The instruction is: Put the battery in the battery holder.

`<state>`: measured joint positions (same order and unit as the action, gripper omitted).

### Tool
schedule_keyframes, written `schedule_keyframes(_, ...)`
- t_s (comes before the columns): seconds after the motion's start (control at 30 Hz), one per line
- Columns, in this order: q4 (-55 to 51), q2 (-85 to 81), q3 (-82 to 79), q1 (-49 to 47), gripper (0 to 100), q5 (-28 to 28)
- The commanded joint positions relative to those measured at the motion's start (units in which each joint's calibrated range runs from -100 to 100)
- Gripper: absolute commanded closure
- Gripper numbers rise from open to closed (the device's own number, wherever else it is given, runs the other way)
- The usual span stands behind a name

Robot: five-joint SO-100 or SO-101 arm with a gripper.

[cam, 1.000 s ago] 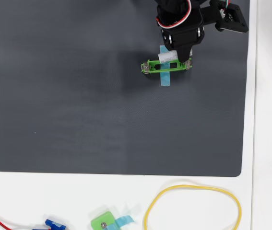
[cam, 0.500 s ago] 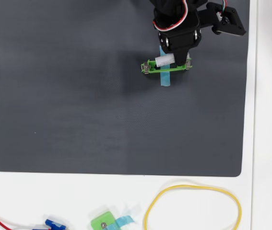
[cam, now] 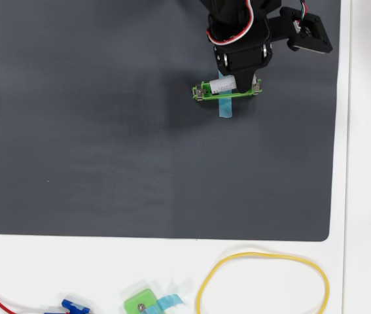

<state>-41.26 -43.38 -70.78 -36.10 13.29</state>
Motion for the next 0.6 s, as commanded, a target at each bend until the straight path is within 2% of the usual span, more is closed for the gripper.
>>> schedule_keyframes(0.0,1.31,0.01,0.56,0.87,100,-0.04)
schedule_keyframes(0.57,2.27,2.14,0.91,0.97,100,-0.36)
